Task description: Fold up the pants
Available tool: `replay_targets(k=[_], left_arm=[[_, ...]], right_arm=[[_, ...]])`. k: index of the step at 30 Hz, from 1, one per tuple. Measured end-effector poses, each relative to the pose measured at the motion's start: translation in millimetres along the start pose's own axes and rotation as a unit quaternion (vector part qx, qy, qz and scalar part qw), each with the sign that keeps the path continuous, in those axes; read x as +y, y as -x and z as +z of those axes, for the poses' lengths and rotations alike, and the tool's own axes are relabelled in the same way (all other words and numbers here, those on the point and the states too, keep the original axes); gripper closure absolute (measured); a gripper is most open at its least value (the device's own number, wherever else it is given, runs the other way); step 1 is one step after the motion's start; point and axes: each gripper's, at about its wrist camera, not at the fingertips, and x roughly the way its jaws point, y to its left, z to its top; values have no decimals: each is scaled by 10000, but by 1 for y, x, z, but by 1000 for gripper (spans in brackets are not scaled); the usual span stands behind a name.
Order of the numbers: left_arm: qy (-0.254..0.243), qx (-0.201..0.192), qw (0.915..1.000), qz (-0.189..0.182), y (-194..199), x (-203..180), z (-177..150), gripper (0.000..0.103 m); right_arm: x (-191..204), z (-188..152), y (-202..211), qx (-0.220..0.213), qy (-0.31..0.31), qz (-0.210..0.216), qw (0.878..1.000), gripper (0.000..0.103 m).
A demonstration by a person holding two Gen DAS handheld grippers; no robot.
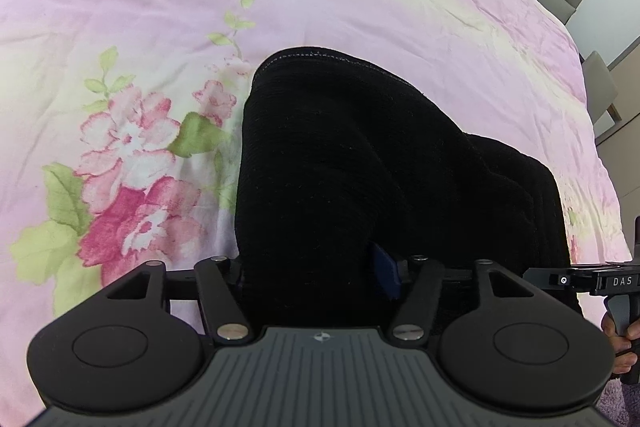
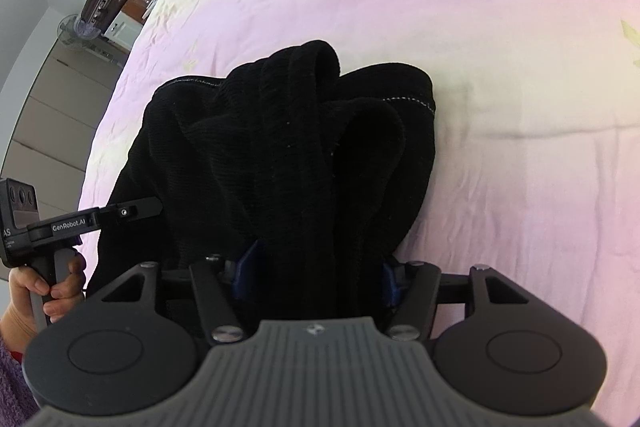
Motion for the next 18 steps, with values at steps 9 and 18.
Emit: replay_targets(k=[9, 18], left_arm=[[-729, -443, 9948, 559, 75, -33, -17, 46], [-1069, -102, 9900, 913, 75, -47, -50, 67]], right_arm=[[44, -10, 70, -845, 1930, -705, 9750, 35], [72, -41, 47, -736, 2680, -848, 9569, 65]])
